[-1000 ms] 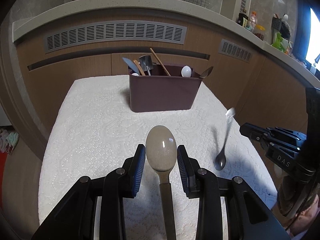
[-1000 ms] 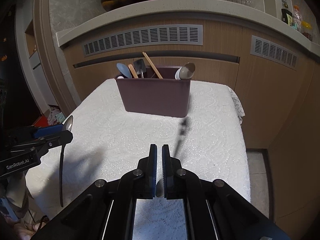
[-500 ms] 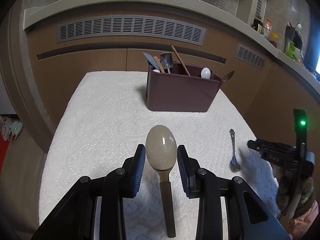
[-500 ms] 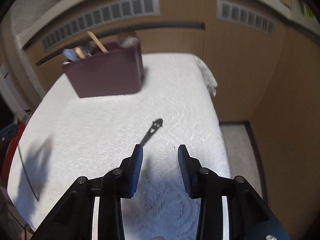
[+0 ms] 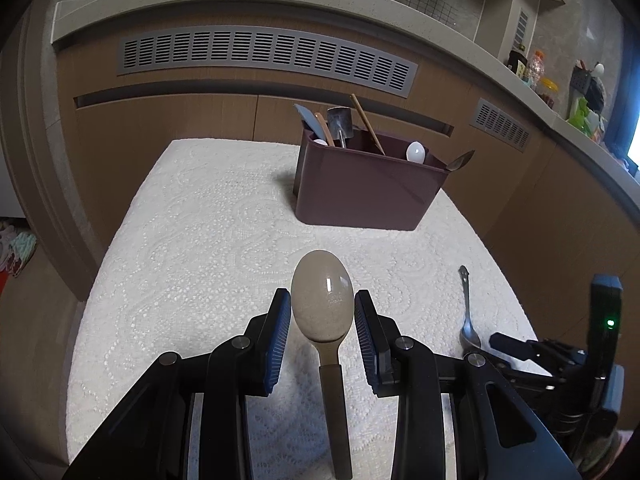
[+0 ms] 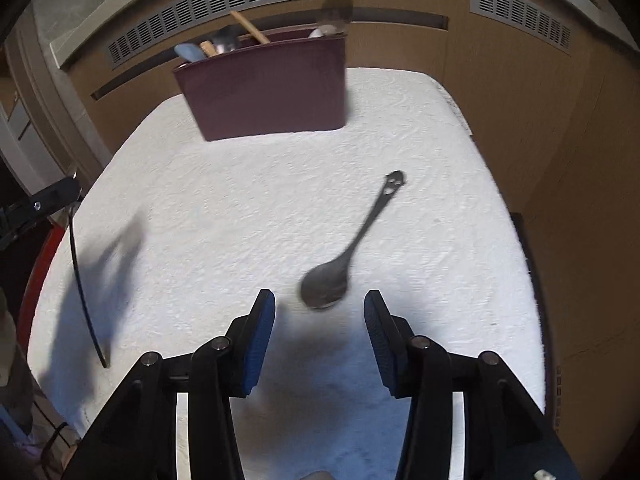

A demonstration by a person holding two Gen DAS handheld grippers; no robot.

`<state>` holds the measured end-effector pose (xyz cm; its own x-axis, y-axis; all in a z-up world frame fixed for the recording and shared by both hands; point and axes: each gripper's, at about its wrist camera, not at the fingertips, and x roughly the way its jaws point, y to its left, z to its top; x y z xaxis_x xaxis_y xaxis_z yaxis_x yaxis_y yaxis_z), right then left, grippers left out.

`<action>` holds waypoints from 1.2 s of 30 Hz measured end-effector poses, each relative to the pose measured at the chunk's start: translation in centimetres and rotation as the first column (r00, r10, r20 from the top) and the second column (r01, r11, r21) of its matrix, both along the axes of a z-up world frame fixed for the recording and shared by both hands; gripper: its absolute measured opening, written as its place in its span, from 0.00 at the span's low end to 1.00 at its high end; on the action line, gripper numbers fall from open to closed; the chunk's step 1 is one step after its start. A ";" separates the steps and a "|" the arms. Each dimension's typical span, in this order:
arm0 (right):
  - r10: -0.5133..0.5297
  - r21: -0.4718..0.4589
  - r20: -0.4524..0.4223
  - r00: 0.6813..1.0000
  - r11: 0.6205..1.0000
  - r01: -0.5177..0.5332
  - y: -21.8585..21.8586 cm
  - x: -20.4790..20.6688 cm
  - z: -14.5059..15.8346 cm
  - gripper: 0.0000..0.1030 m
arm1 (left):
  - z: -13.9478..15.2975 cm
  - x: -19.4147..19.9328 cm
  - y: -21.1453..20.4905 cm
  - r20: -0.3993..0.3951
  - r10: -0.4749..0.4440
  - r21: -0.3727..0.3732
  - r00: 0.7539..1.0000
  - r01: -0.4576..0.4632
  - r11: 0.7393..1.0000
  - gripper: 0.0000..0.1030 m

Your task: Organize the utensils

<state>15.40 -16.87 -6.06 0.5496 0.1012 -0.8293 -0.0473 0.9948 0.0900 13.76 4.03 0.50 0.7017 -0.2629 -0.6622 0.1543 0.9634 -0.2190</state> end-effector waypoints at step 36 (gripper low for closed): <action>0.172 -0.025 0.182 0.968 0.985 -0.170 -2.2 1.7 9.3 0.09 | 1.8 -0.6 0.0 0.052 0.026 0.008 0.998 -0.026 1.000 0.33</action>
